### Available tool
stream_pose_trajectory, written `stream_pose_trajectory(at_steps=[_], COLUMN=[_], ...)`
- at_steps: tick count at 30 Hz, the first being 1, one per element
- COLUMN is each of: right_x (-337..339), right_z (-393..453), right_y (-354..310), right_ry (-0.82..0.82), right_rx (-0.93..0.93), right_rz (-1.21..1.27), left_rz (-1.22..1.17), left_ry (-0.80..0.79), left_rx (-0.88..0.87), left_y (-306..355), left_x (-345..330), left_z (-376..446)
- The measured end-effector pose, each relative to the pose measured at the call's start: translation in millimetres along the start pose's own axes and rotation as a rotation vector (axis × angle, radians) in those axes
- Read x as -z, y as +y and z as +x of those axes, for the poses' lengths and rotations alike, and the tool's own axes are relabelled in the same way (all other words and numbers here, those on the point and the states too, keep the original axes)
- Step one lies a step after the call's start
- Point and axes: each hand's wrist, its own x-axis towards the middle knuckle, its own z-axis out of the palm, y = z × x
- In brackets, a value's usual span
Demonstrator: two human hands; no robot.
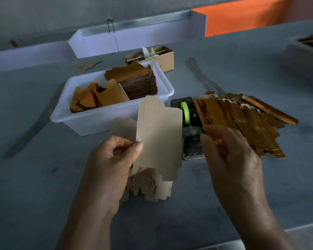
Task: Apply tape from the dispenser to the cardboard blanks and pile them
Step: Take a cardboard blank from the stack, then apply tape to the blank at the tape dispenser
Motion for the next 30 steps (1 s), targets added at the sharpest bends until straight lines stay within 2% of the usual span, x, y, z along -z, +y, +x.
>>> stream_pose_trajectory(at_steps=[4, 9, 21, 30], right_x=[-5, -15, -13, -10], right_z=[-3, -9, -9, -9], right_y=[-8, -3, 6, 1], right_ry=[-0.286, -0.391, -0.43, -0.35], right_rx=[-0.328, -0.417, -0.436, -0.221], right_rz=[0.543, 0.677, 0.626, 0.31], left_rz=[-0.101, -0.054, -0.008, 0.032], left_ry=[-0.086, -0.154, -0.114, -0.067], left_rx=[0.03, 0.047, 0.028, -0.033], left_y=[0, 1, -11, -16], left_x=[-7, -24, -32, -39], left_z=[-8, -17, -12, -11])
